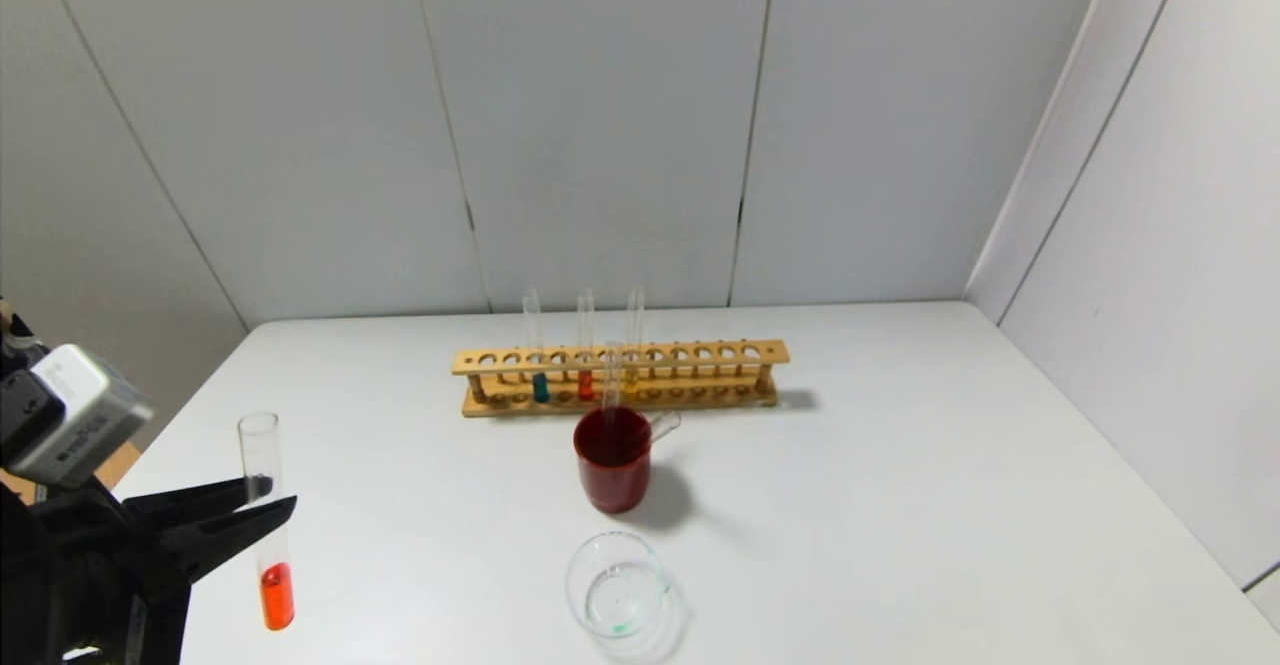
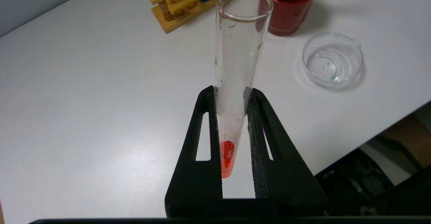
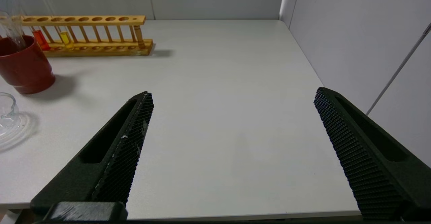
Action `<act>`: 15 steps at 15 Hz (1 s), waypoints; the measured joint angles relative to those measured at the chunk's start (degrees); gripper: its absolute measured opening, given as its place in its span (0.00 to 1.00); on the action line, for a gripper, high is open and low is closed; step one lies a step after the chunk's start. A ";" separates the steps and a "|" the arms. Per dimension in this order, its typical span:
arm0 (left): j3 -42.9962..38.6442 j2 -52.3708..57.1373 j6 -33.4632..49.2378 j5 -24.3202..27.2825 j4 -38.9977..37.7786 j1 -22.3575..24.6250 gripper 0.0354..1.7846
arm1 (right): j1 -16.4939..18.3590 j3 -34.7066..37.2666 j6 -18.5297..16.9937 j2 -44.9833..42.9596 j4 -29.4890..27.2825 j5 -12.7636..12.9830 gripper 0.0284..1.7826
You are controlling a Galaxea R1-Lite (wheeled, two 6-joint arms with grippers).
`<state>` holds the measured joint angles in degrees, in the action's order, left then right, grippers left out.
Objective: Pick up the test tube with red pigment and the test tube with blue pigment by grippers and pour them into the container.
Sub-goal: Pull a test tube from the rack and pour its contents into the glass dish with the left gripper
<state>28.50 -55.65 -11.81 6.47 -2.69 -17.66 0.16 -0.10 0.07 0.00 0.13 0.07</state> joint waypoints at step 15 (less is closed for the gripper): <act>6.83 -21.33 -22.25 -12.78 -0.55 -18.66 0.15 | 0.00 0.00 0.00 0.00 -0.02 -0.02 0.98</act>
<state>35.33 -76.98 -34.06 -6.30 -3.24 -36.33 0.16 -0.10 0.07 0.00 0.11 0.05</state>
